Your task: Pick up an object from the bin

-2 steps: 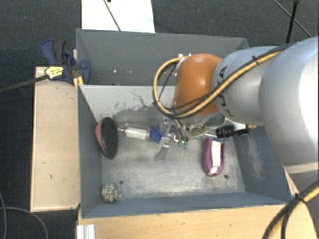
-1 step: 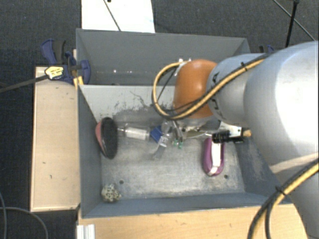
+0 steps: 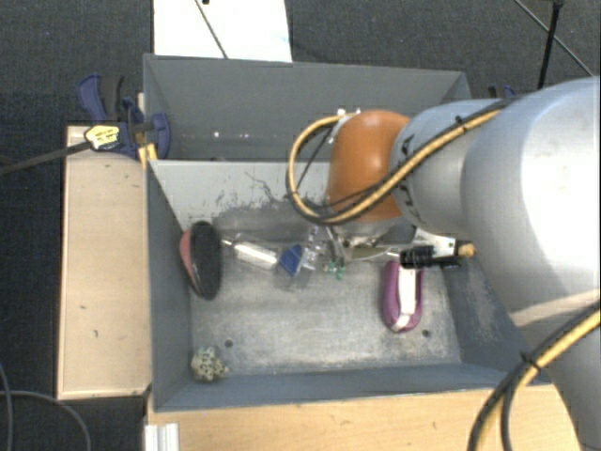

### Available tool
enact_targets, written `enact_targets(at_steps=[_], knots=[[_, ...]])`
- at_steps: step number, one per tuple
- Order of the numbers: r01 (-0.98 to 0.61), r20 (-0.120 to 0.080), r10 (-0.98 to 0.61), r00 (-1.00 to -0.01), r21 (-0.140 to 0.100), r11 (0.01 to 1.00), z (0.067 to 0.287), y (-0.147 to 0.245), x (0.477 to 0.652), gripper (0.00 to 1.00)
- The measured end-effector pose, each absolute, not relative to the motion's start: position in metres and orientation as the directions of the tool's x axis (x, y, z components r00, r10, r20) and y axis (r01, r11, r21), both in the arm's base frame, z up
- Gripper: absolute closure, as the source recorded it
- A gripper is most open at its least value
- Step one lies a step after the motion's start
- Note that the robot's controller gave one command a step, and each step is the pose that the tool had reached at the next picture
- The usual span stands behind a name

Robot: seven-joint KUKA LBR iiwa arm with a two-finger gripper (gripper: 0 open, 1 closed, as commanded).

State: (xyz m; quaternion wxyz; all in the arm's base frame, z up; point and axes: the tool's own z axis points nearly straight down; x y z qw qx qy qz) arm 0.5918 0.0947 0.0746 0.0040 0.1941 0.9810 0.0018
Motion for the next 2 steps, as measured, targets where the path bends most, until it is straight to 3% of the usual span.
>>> enact_targets(at_steps=[1,2], knots=[[0.365,-0.009,0.365,-0.931,0.005,0.931,0.198,0.094,0.584,1.00],[-0.050,-0.009,-0.050,-0.999,0.001,0.999,0.310,0.095,0.576,1.00]])
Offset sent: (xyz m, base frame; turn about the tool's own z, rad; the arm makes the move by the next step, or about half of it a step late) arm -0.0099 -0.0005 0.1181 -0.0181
